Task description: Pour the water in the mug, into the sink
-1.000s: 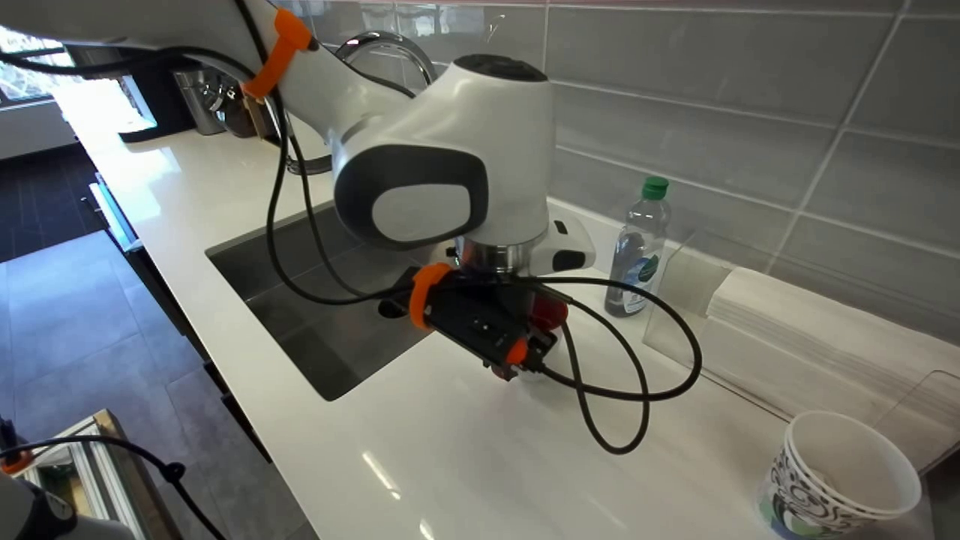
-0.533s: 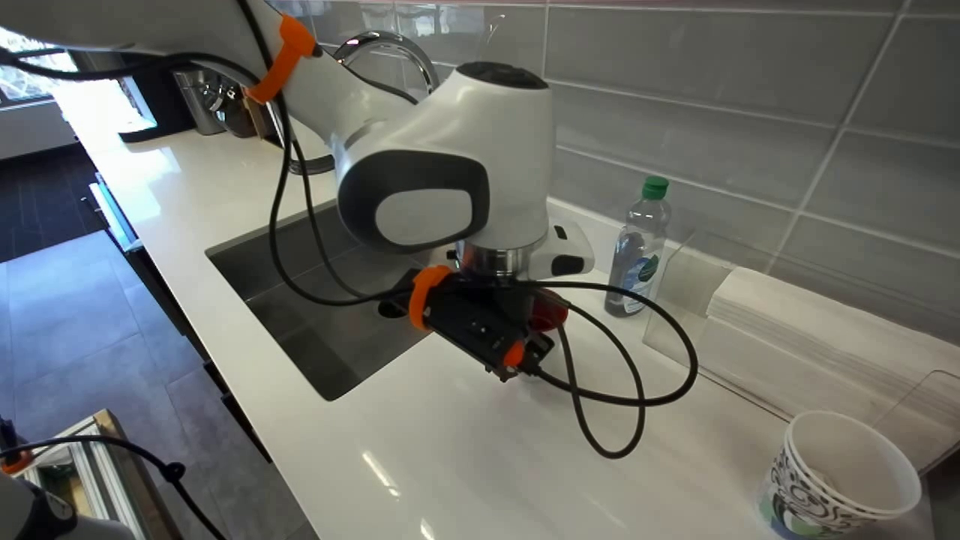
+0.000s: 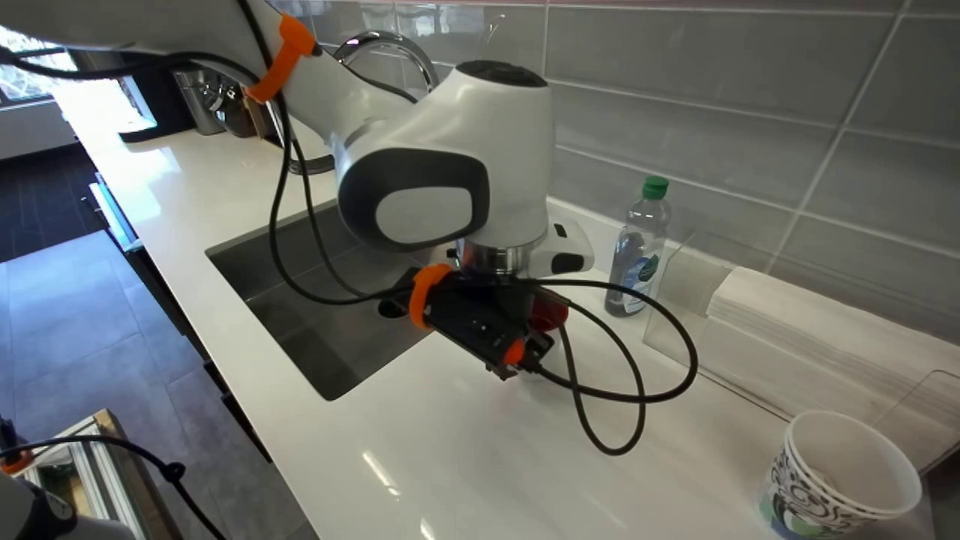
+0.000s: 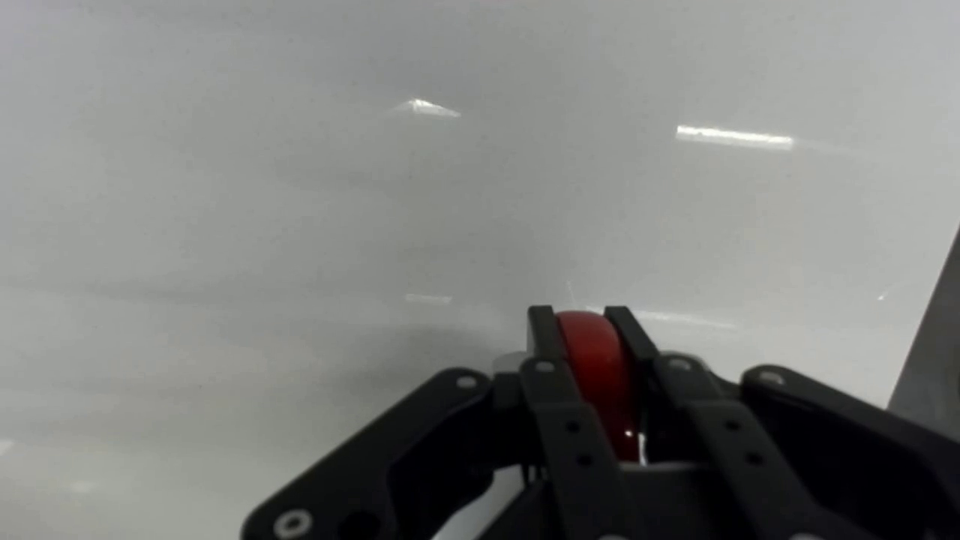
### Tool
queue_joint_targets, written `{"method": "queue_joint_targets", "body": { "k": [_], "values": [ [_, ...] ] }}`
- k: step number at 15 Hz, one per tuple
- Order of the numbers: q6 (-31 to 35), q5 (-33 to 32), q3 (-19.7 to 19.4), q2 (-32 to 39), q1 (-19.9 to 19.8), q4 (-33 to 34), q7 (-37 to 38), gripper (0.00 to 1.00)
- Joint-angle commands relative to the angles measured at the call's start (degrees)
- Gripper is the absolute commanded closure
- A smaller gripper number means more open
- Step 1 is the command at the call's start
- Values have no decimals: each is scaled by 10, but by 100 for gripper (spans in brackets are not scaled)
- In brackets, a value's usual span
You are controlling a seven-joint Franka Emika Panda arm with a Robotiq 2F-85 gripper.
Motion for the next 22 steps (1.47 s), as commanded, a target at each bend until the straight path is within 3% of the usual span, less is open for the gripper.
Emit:
{"method": "queue_joint_targets", "body": {
  "k": [1,16,22],
  "values": [
    [3,-10,9,10,-9,13,5,95],
    [52,29,23,-51,-16,-45,-114,95],
    [45,-27,18,-106,5,-88,-109,95]
  ]
}}
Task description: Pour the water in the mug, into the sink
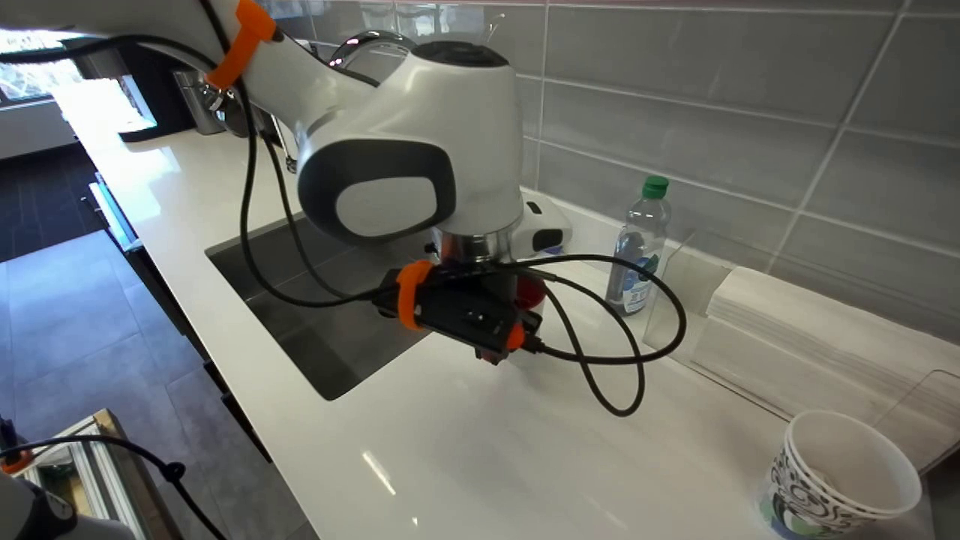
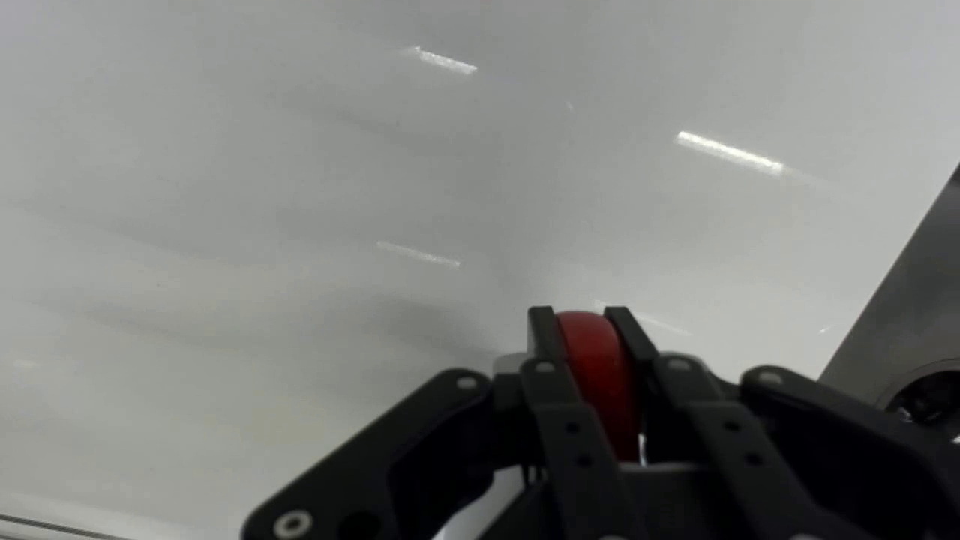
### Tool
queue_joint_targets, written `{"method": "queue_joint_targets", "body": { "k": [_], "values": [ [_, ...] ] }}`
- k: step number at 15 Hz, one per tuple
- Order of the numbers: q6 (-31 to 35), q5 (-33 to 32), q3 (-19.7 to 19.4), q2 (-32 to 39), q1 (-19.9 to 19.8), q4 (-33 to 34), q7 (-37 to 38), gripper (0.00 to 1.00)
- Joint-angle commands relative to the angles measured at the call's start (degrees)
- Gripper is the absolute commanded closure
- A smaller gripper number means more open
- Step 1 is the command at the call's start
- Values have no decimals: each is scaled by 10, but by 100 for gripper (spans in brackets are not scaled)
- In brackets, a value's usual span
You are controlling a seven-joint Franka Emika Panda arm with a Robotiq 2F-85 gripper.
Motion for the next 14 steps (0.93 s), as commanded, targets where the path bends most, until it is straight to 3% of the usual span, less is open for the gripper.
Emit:
{"method": "queue_joint_targets", "body": {
  "k": [1,8,14],
  "values": [
    [5,-47,4,-64,11,-46,5,95],
    [13,-197,28,-119,49,-92,64,95],
    [22,-338,59,-118,70,-81,164,95]
  ]
}}
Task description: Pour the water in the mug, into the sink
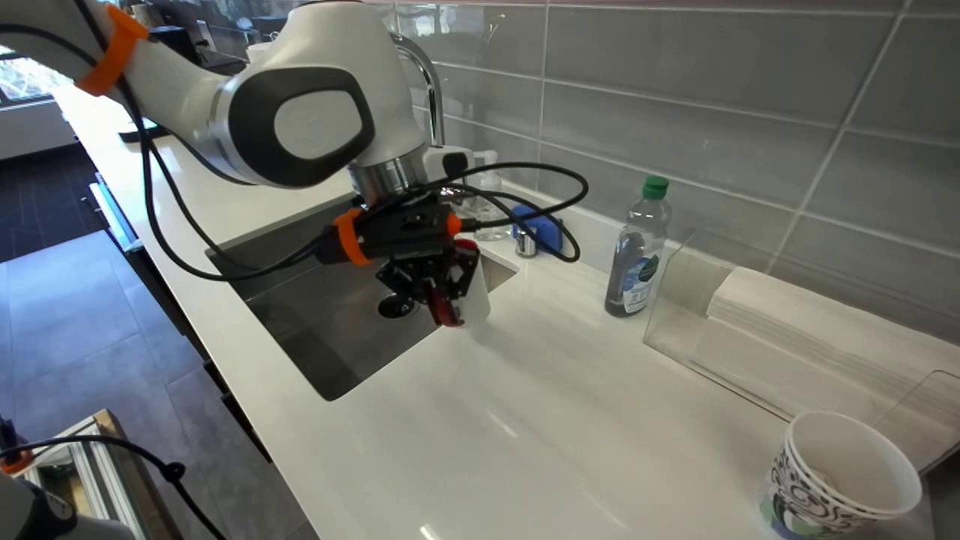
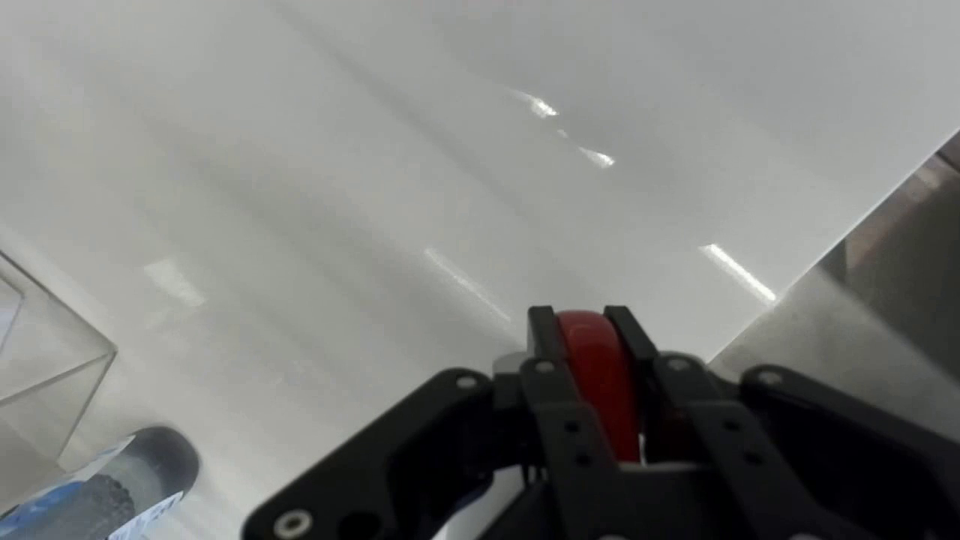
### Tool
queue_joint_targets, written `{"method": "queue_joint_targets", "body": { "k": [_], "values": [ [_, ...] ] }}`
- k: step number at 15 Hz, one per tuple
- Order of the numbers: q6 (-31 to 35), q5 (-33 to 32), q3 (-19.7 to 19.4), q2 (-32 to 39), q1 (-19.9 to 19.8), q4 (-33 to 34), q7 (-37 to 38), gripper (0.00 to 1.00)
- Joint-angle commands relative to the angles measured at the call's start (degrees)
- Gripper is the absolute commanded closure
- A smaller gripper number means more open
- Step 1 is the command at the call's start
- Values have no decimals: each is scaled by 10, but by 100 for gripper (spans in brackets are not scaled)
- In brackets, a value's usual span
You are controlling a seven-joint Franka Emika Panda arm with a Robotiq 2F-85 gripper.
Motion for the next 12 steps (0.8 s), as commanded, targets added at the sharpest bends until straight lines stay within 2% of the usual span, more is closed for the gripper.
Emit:
{"method": "queue_joint_targets", "body": {
  "k": [1,6,7,8,12],
  "values": [
    [15,-89,14,-21,9,0,71,95],
    [-18,-173,34,-13,20,26,140,95],
    [-29,-179,37,-12,24,30,146,95],
    [-6,-146,27,-1,22,15,115,80],
    [-17,-156,31,-1,26,22,126,80]
  ]
}}
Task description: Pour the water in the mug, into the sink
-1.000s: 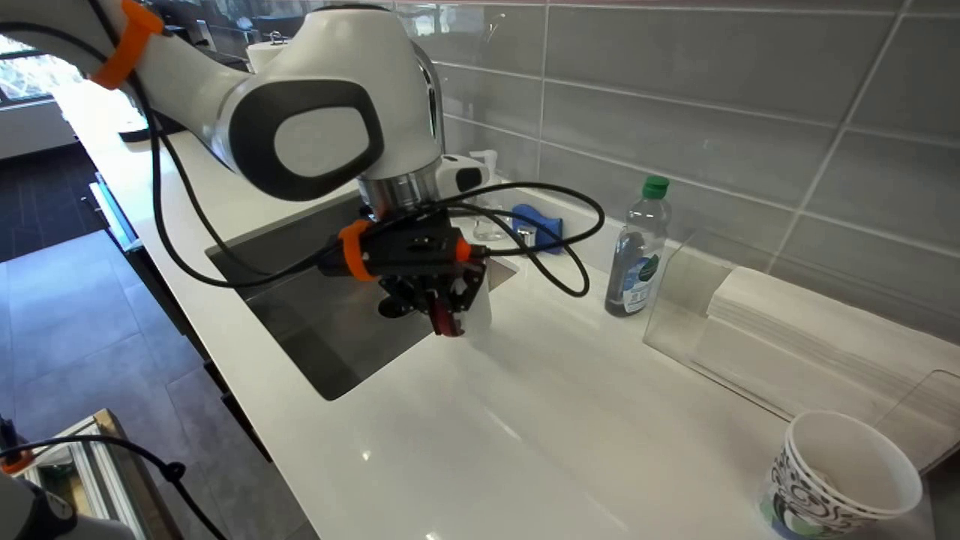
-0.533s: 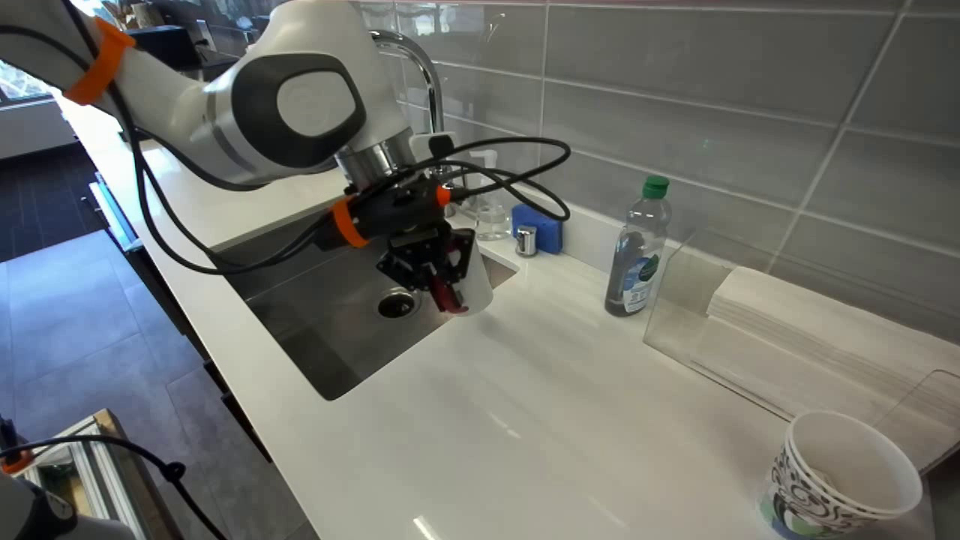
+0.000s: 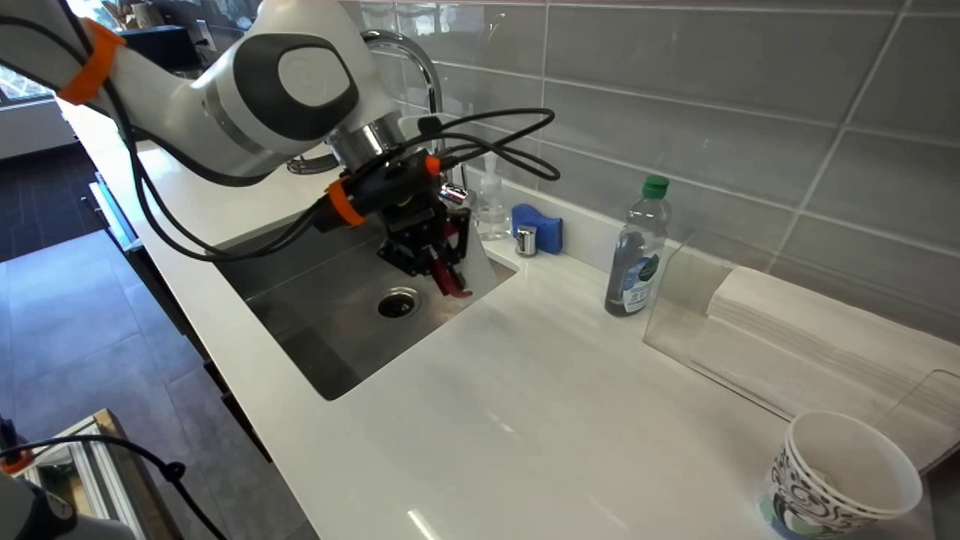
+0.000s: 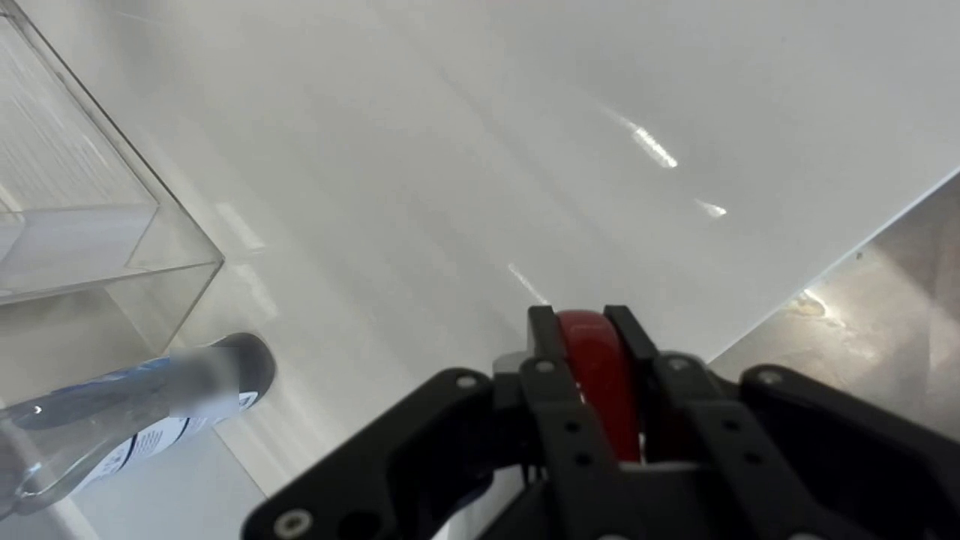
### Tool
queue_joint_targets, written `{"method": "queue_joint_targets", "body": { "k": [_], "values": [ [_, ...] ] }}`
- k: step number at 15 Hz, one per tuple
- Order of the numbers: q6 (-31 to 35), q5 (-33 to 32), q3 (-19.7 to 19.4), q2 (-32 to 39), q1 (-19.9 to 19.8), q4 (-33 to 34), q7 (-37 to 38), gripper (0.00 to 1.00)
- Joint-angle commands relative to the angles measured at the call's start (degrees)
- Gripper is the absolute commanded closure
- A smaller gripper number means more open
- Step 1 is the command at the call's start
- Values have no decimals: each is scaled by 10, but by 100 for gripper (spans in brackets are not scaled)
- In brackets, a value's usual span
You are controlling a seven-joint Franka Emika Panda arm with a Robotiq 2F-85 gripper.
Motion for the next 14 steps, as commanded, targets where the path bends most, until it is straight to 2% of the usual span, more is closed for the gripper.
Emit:
{"method": "queue_joint_targets", "body": {
  "k": [1,8,9,14],
  "values": [
    [-2,0,-6,0,6,1,-1,80],
    [-2,0,-6,0,6,1,-1,80],
    [-6,-7,-2,-2,8,2,8,95],
    [-35,-22,17,-4,27,-2,21,95]
  ]
}}
